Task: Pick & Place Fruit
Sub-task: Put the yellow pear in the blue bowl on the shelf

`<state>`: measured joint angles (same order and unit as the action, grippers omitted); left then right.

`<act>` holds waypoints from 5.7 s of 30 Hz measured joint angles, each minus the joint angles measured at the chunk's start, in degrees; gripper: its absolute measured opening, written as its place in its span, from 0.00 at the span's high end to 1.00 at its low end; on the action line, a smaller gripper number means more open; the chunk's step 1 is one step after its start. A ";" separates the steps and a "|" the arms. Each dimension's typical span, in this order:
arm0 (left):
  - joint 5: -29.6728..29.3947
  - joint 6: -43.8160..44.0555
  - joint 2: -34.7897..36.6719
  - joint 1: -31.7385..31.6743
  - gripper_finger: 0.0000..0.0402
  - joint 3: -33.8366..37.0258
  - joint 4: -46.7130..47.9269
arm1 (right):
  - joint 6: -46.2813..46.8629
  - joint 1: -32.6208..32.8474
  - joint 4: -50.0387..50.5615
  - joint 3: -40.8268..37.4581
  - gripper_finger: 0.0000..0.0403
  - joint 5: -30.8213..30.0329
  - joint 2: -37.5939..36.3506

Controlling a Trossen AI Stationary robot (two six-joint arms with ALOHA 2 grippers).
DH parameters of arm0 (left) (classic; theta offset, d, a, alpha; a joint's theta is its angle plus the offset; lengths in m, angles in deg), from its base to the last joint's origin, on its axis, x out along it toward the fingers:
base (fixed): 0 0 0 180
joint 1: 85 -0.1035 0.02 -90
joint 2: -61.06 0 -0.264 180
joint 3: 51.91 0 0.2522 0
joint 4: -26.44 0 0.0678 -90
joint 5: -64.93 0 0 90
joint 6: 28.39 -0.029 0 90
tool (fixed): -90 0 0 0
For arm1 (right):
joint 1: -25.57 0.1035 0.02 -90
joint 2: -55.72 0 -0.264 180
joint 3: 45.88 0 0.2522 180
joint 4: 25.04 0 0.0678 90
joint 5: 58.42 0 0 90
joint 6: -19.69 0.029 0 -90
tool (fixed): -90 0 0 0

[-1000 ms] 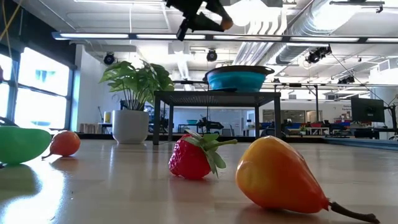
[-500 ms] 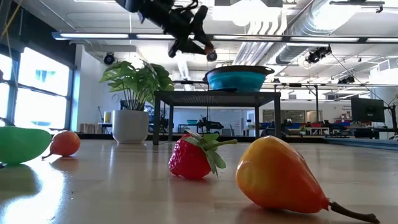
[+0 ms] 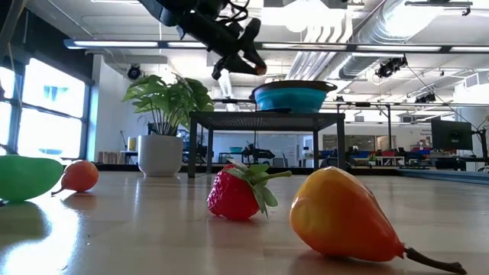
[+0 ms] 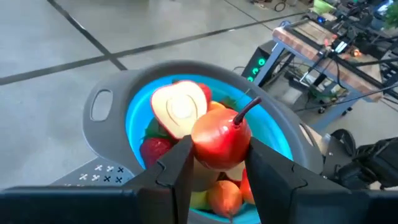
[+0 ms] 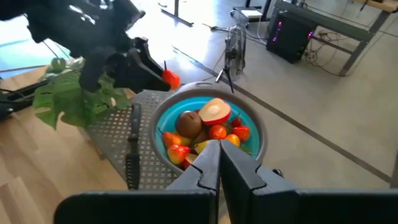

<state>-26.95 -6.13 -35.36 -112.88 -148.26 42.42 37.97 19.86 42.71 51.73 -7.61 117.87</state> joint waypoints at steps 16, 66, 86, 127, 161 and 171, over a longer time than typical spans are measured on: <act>-2.96 -1.01 -3.92 0.13 0.75 -3.38 1.38 | -2.07 -3.39 -2.36 0.00 0.99 6.41 0.12; -3.64 -7.91 3.84 8.65 0.72 -8.57 17.69 | -3.82 -3.35 -1.93 0.00 0.99 12.77 0.12; -15.71 22.99 6.34 32.09 0.98 -8.57 47.50 | -8.06 -3.35 -4.50 -0.02 0.99 14.28 0.61; -15.16 82.25 4.42 58.64 0.60 -7.20 77.79 | -11.03 -3.35 -6.90 -0.02 0.99 21.78 4.87; -8.27 84.08 6.61 58.66 0.16 12.93 61.11 | -10.39 -3.35 -7.12 -0.02 0.99 21.80 4.87; -9.53 84.50 9.49 58.65 0.16 23.94 47.80 | -10.39 -3.35 -7.58 -0.02 0.99 21.82 4.87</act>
<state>-36.48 78.37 -25.87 -54.23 -124.32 90.22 27.57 16.51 35.13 51.71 14.21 122.74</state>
